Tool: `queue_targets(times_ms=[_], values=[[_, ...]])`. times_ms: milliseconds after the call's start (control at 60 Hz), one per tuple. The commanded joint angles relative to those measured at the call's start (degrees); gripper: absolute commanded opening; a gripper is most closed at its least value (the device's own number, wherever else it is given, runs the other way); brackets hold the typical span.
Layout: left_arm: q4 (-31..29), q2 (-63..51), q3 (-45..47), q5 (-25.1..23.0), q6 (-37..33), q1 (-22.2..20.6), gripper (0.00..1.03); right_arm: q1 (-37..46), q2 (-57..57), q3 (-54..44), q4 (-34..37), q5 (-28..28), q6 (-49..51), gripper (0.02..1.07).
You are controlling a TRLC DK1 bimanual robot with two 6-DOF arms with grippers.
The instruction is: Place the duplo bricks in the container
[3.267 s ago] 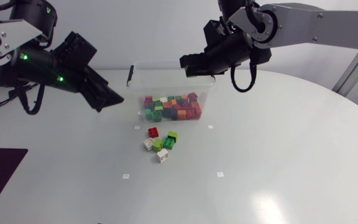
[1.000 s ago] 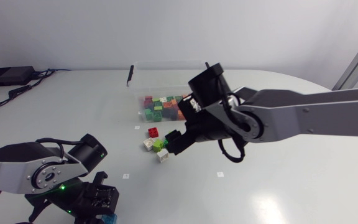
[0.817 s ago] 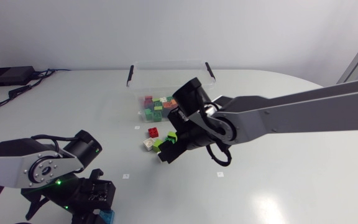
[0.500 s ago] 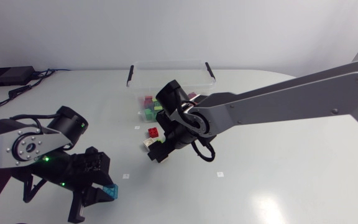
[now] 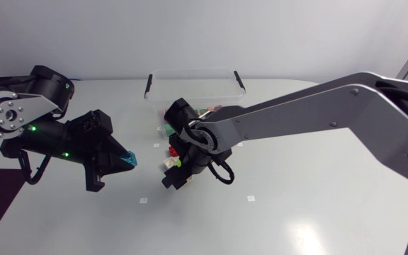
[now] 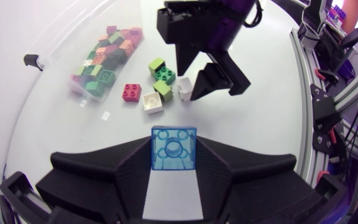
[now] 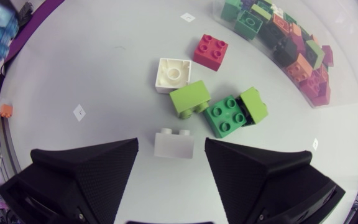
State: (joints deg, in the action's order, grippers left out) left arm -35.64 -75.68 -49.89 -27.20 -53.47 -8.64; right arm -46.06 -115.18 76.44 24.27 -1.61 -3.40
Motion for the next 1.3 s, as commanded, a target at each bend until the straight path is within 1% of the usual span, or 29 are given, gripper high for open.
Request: queue_targets(times_ms=[0, 150, 233, 317, 367, 517, 667, 1000, 1167, 1233, 1283], values=[[0.4, -1.5, -2.8, -1.1, 2.5, 1.0, 0.16, -0.6, -2.2, 1.5, 1.1, 0.3, -0.8, 0.71], [1.2, -2.2, -4.5, -1.5, 3.9, 1.4, 0.16, -0.7, -3.2, 2.0, 1.5, 0.3, -1.1, 0.61], [2.7, -2.8, -5.9, -1.5, 5.9, 1.8, 0.16, -0.6, -4.4, 3.2, 3.1, 0.3, -1.1, 0.6], [3.9, -3.3, -7.4, -1.6, 7.9, 2.0, 0.16, -0.6, -4.9, 3.7, 4.3, 0.3, -1.3, 0.52], [5.3, -3.9, -8.4, -1.6, 9.6, 2.0, 0.16, -0.5, -5.0, 3.7, 4.3, 0.3, -1.4, 0.45], [8.7, -6.5, -11.5, -1.6, 13.8, 1.8, 0.16, -0.3, -4.5, 3.3, 4.0, 0.2, -1.4, 0.31], [13.1, -8.8, -14.6, -1.6, 18.9, 1.4, 0.16, 0.1, -3.1, 2.0, 3.1, 0.1, -1.4, 0.3], [19.6, -16.1, -21.3, -1.5, 26.9, -0.4, 0.16, 2.1, 5.0, -0.9, 3.9, 0.1, -1.4, 0.3], [22.0, -20.8, -25.3, 0.5, 29.7, -2.1, 0.16, 4.1, 9.1, -1.1, 5.0, 0.1, -1.2, 0.3], [23.9, -22.8, -27.2, 1.3, 31.5, -2.5, 0.17, 5.2, 10.5, -0.9, 5.6, 0.0, -1.1, 0.3], [23.9, -24.5, -28.9, 2.2, 31.9, -3.3, 0.17, 5.9, 11.7, -0.9, 5.8, 0.0, -1.0, 0.3]])
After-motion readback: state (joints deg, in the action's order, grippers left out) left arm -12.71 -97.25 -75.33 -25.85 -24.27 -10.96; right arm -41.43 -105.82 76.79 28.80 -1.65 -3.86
